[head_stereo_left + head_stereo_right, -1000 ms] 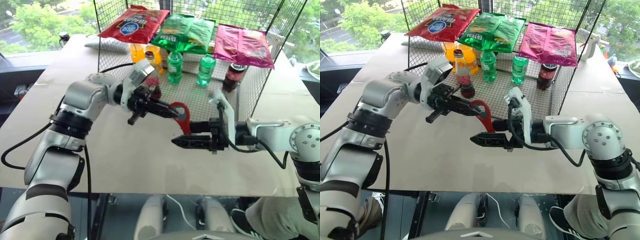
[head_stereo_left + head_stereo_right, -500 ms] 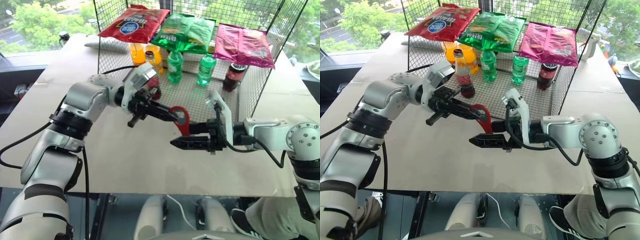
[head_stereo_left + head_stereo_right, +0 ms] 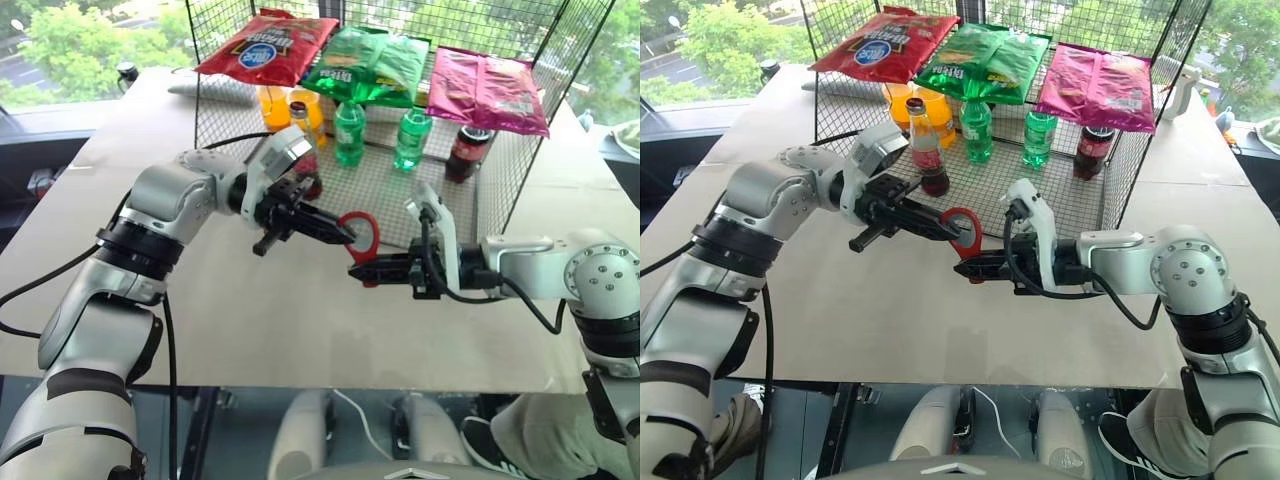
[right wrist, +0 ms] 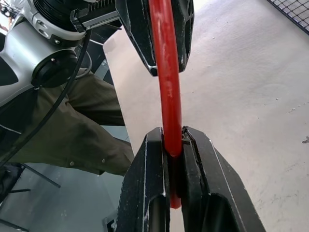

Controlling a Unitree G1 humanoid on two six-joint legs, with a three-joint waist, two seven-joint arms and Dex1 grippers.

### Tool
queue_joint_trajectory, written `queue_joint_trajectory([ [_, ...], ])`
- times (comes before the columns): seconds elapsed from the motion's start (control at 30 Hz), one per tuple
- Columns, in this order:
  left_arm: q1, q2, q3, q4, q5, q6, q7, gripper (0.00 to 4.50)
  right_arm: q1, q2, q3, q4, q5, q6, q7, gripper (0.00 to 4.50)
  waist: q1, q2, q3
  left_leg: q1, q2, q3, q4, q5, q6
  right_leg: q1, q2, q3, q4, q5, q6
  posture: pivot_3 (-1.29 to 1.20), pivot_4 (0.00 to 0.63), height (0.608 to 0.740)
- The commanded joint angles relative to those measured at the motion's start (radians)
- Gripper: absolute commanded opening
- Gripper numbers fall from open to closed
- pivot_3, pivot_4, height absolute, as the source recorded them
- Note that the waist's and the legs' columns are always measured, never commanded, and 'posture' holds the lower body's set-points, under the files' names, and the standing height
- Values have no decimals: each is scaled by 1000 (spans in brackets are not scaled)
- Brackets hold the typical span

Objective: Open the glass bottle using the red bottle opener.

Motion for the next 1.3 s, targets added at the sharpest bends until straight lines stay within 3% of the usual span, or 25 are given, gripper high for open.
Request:
queue_joint_trajectory([
  [0.03, -23, 15, 22, -29, -52, 18, -3, 0, -13, 5, -13, -5, 8, 3, -1, 37, 0, 0, 0, 0, 0, 0, 0, 0, 0, 0, 0, 0, 0, 0, 0, 0, 150, 740],
  [0.07, -24, 18, 27, -28, -60, 28, -3, 0, -12, 5, -14, -6, 7, 3, -3, 37, 0, 0, 0, -1, 0, 0, 0, 0, 0, 0, 0, 0, 0, 0, 0, 0, 150, 740],
  [0.17, -9, 28, 55, -30, -63, 42, -3, 979, -1, 2, -20, -17, -3, -3, -11, 0, 0, 0, 0, -2, 0, 0, 0, 0, 0, -2, 0, 0, 0, 0, 0, 0, 150, 740],
  [0.3, 52, 72, 140, -77, -73, 112, -3, 2836, 41, -15, -40, -79, -65, -28, -9, 0, -1, 0, 0, -2, 0, 1, 0, 0, 0, -3, 0, 1, 1, 1, 1, 0, 150, 740],
  [0.4, 142, 126, 245, -158, -115, 210, 27, 4316, 89, -42, -39, -171, -200, -68, 13, 0, -12, 0, 0, -3, 0, 1, 0, 0, 0, -5, 0, 1, 1, 2, 3, 0, 150, 740],
  [0.43, 187, 135, 292, -195, -129, 231, 66, 4469, 107, -48, -38, -206, -261, -98, 22, 0, -15, 0, 0, -4, 0, 1, 0, 0, 0, -5, 0, 1, 1, 2, 3, 0, 150, 740],
  [0.53, 315, 117, 418, -301, -133, 230, 210, 4469, 146, -59, -35, -272, -405, -150, 6, 0, -18, 0, 0, -4, 0, 0, 0, 0, 0, -5, 0, 1, 1, 2, 4, 0, 150, 740],
  [0.63, 475, -41, 560, -450, 81, 7, 630, 4469, 208, -125, 13, -371, -653, -218, -19, 0, -9, 1, 0, -4, -1, 1, 0, 0, 0, -5, -2, 1, 1, 0, 2, 0, 150, 740],
  [0.73, 509, -111, 596, -505, 214, 8, 890, 4469, 271, -99, -10, -401, -728, -246, -51, 0, 3, -2, 1, -4, -1, 1, 1, 0, 0, -4, -1, 1, 1, 1, 2, 0, 150, 740],
  [0.8, 489, -151, 614, -449, 252, -1, 987, 4469, 294, -54, -16, -409, -766, -255, -84, 0, 4, -2, 1, -4, 0, 0, 1, 1, -1, -4, 0, 0, 2, 2, 4, 0, 150, 740],
  [0.87, 458, -198, 651, -384, 233, 0, 1034, 4469, 294, -21, -5, -407, -804, -254, -95, 0, 4, -2, 0, -3, 0, 0, 1, 1, -1, -4, 1, 0, 2, 2, 4, 0, 150, 740],
  [1.1, 331, -248, 584, -208, 409, -106, 1127, 4469, 305, 1, -2, -413, -904, -234, -67, 0, 6, -2, 0, -3, -2, 1, 1, 1, -1, -3, 1, 0, 1, 3, 5, 0, 150, 740],
  [1.3, 231, -274, 527, -51, 478, -173, 1061, 4469, 323, 21, -22, -443, -935, -203, -65, 0, 3, -2, 0, -3, -2, 1, 1, 1, -1, -4, 1, 0, 1, 3, 5, 0, 150, 740],
])
